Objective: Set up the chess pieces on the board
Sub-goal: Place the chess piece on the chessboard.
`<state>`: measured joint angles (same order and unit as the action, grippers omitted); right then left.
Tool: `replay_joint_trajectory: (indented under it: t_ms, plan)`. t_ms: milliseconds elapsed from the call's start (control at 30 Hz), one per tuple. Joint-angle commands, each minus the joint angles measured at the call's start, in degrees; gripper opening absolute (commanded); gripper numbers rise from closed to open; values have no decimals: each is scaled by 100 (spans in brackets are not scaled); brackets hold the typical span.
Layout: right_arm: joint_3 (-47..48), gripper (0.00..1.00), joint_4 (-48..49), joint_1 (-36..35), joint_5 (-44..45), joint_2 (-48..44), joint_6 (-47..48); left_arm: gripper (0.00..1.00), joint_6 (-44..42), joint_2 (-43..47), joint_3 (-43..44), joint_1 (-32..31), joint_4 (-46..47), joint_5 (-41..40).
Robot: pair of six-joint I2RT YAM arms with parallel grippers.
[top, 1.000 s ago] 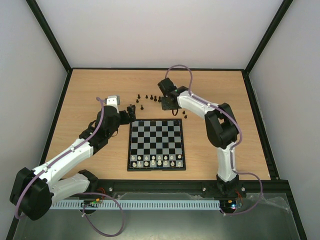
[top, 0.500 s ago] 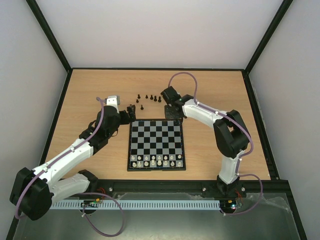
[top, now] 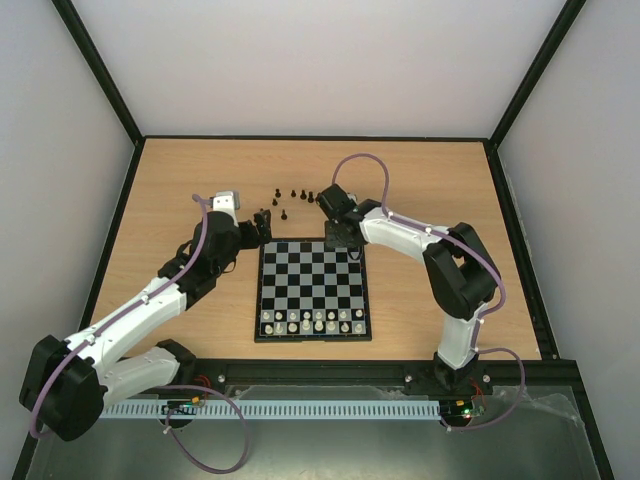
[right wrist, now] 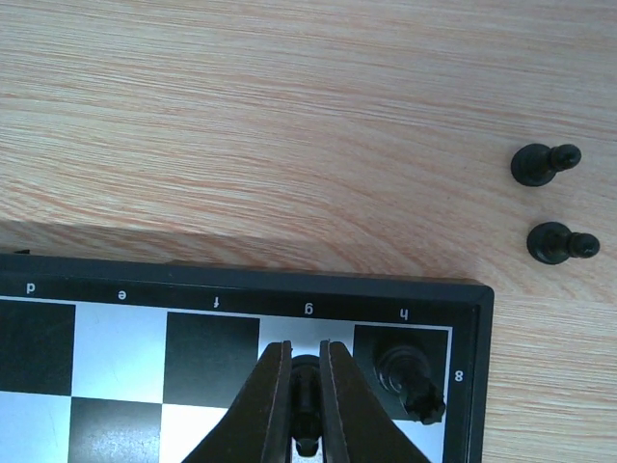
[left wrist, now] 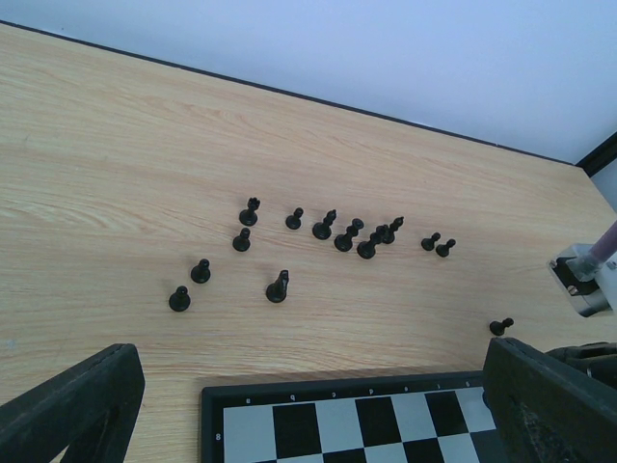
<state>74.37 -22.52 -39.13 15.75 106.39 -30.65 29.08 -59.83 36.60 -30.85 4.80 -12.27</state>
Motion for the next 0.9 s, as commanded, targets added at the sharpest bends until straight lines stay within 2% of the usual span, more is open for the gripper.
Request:
replay_joint_trajectory:
  t_ms: [0, 867]
  plan:
    - [-129, 7, -25, -50, 171, -68, -221, 99, 45, 168, 53, 3, -40, -4]
    - [-217, 9, 112, -110, 239, 204, -458, 99, 71, 236, 43, 0, -44, 32]
